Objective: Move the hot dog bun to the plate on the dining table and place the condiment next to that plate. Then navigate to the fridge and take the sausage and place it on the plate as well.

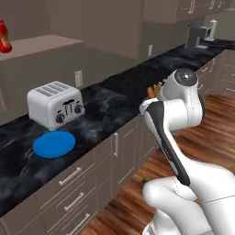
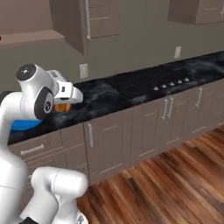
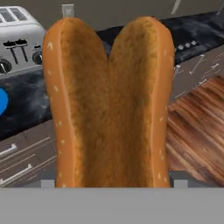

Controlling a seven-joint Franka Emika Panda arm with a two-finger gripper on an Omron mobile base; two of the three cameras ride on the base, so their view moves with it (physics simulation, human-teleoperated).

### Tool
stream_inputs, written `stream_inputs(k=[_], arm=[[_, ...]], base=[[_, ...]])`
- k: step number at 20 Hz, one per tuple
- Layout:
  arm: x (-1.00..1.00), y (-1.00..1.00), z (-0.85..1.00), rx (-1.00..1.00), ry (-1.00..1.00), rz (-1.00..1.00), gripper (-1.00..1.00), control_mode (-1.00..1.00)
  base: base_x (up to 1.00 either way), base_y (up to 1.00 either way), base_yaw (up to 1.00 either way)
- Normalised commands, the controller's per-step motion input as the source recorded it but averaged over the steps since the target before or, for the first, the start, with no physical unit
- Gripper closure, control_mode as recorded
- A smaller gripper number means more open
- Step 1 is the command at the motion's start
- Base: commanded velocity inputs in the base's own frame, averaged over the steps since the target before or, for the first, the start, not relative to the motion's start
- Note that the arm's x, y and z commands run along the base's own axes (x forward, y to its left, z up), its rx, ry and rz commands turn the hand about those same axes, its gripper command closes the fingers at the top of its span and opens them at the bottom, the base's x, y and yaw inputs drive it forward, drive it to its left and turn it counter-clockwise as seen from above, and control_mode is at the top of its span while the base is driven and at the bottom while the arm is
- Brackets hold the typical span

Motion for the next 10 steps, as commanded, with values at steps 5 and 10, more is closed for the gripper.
stream_inputs(k=[5, 10], arm=[[0.00, 0.00, 0.00, 0.00, 0.00, 0.00, 1.00, 1.00], [0.00, 0.00, 0.00, 0.00, 0.00, 0.00, 1.00, 1.00]], base=[[-0.41, 0.00, -0.82], [-0.40, -0.02, -0.82]])
